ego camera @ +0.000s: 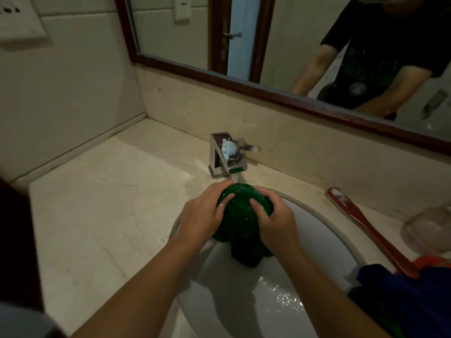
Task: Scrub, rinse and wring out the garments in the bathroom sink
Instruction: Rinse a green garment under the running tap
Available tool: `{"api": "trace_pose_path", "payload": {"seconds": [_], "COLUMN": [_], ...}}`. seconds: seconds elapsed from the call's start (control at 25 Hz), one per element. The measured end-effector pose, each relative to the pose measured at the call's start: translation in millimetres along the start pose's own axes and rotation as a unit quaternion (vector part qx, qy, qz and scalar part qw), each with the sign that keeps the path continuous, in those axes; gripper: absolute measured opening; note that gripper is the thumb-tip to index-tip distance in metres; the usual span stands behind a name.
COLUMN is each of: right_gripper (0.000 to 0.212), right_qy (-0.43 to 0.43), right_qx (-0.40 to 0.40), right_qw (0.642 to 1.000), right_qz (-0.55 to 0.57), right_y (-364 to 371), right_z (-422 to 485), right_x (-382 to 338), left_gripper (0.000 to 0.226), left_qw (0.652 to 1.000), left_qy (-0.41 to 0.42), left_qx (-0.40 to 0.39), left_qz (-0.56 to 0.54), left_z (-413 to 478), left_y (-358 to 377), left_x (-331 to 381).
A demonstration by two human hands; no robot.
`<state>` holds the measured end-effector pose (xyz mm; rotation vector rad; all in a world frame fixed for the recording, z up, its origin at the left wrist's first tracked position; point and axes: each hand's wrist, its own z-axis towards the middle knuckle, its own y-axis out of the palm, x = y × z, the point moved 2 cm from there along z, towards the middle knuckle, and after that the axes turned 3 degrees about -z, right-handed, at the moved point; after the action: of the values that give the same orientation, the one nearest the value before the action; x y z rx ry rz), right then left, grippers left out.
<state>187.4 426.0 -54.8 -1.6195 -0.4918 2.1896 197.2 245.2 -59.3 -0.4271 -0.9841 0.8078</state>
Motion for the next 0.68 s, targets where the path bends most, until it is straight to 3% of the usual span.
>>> {"api": "trace_pose_path", "payload": {"seconds": [0.08, 0.32, 0.44, 0.56, 0.68], "right_gripper": [0.025, 0.024, 0.022, 0.020, 0.021], "right_qy": [-0.018, -0.085, -0.086, -0.090, -0.064], "right_qx": [-0.013, -0.069, -0.145, -0.209, -0.230], "right_qw": [0.999, 0.994, 0.986, 0.974, 0.971], "right_qz": [-0.024, -0.027, -0.006, -0.008, -0.027], "right_y": [-18.0, -62.9, -70.0, -43.6, 15.5], "right_z": [-0.7, 32.9, 70.1, 116.4, 156.2], "right_x": [-16.3, -115.5, -178.4, -225.1, -232.7], "left_gripper": [0.038, 0.035, 0.036, 0.038, 0.042], "left_qw": [0.999, 0.996, 0.991, 0.991, 0.995], "left_qy": [0.042, 0.061, 0.089, 0.090, 0.020], "left_qx": [0.002, 0.037, 0.067, 0.041, -0.025], "left_qz": [0.030, 0.044, 0.076, 0.090, 0.092], "left_z": [3.1, 50.1, 88.4, 123.2, 147.8], "left_y": [-19.3, -111.5, -178.2, -233.8, -251.4], "left_x": [19.0, 64.3, 68.9, 43.8, -5.5]}}
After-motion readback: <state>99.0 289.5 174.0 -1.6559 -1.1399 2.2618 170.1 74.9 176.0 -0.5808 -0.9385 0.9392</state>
